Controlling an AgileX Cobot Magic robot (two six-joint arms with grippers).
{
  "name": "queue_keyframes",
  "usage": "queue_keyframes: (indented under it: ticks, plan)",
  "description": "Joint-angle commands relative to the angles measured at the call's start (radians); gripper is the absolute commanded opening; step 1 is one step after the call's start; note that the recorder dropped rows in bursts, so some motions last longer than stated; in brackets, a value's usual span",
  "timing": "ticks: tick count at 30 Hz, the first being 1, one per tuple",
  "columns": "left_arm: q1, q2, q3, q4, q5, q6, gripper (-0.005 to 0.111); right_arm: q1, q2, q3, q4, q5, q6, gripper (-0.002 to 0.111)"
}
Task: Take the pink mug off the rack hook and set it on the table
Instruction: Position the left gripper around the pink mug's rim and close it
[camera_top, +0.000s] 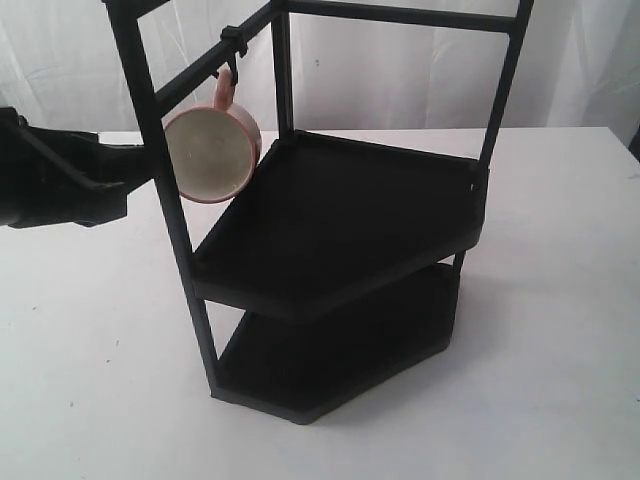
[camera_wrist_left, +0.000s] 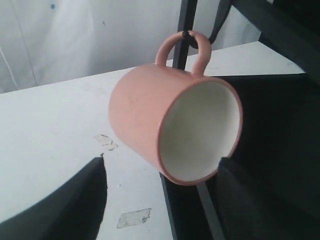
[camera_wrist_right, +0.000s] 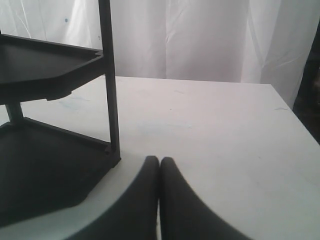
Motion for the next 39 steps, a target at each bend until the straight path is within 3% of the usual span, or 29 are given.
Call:
queue_keyframes:
  ticks: [1,9,14,17,21,26,39]
  plan:
    - [-0.003,0.048,-0.02,-0.013,0.012,0.0,0.066,-0.005,-0.006,0.005,-0.006,-0.006,-0.004,0.0]
    - [-0.002,0.07,-0.057,0.021,-0.074,0.0,0.066,-0.005,-0.006,0.005,-0.006,-0.006,-0.004,0.0]
    - [0.025,0.073,-0.058,0.003,-0.047,-0.042,0.066,-0.005,-0.006,0.005,-0.006,-0.006,-0.004,0.0]
    - [0.067,0.073,-0.058,-0.118,-0.047,-0.052,0.066,-0.005,-0.006,0.005,-0.006,-0.006,-0.004,0.0]
    - [0.116,0.073,-0.058,-0.141,0.067,-0.123,0.066,-0.005,-0.006,0.005,-0.006,-0.006,-0.004,0.0]
    - [0.122,0.073,-0.058,-0.141,0.185,-0.198,0.066,-0.005,-0.006,0.005,-0.006,-0.006,-0.004,0.0]
    - [0.122,0.124,-0.058,-0.141,0.185,-0.213,0.064,-0.005,-0.006,0.005,-0.006,-0.006,-0.004,0.0]
